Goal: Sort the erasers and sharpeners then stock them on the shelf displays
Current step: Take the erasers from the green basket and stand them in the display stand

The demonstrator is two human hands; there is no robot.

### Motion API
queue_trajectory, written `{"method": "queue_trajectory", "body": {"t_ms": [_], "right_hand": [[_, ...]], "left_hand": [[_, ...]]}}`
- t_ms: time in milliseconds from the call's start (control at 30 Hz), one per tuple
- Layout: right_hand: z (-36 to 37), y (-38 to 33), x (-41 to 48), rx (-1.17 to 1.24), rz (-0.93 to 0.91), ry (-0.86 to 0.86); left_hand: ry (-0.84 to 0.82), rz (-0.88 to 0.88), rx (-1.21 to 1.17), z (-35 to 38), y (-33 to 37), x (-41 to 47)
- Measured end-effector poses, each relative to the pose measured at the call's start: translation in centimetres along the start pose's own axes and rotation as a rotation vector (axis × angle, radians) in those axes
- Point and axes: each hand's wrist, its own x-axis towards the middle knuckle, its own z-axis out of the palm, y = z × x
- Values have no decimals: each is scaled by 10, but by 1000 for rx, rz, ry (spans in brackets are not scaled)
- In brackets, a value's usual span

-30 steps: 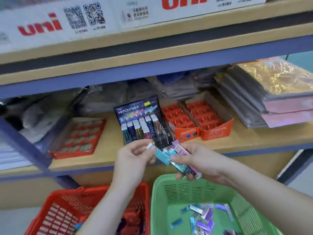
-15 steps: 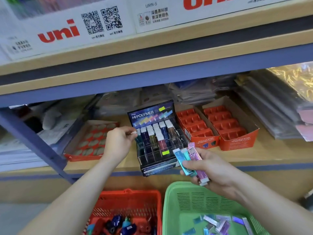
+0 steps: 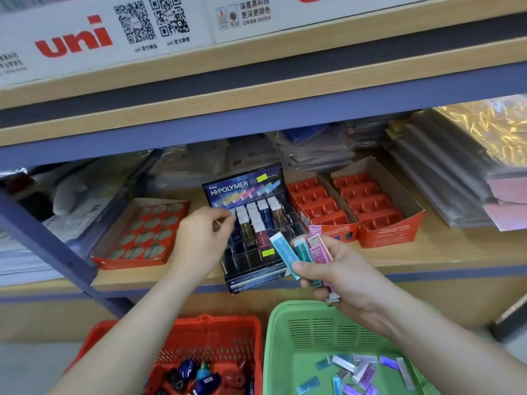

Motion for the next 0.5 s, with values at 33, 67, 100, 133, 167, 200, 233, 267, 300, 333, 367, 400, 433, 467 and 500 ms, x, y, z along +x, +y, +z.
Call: {"method": "queue_trajectory", "body": {"t_ms": [33, 67, 100, 133, 167, 200, 233, 267, 300, 333, 367, 400, 433, 467, 500], "right_hand": [[2, -1, 0, -30, -15, -5], [4, -1, 1, -60, -29, -13], [7, -1, 1, -87, -40, -22], [10, 0, 2, -101, -45, -32], [12, 1, 3, -103, -45, -36], [14, 1, 3, -92, -37, -32], [15, 1, 4, -70, -21, -19], [15, 0, 5, -35, 3, -6], [14, -3, 6, 11, 29, 3], [12, -4, 7, 64, 56, 8], [11, -6, 8, 114, 80, 14], [9, -7, 9, 150, 98, 20], [7, -9, 10, 172, 108, 24], [6, -9, 10, 182, 111, 28], [6, -11, 10, 185, 111, 33]], "left_hand": [[-111, -90, -201, -5, 14, -7], [-245, -175, -433, -9, 28, -15], [-345, -237, -612, -13, 40, -22], [-386, -262, -694, -16, 48, -29], [-382, -279, -722, -18, 53, -33], [-354, -308, -740, -20, 55, -35], [-308, -340, -750, -23, 54, -34], [-249, -363, -745, -26, 50, -31], [-183, -368, -715, -29, 43, -25], [-116, -361, -657, -34, 36, -18], [-59, -336, -576, -38, 26, -10], [-20, -301, -488, -41, 17, -2], [-3, -261, -394, -42, 7, 5], [-10, -221, -301, -41, -1, 11], [-32, -178, -207, -37, -8, 15]]}}
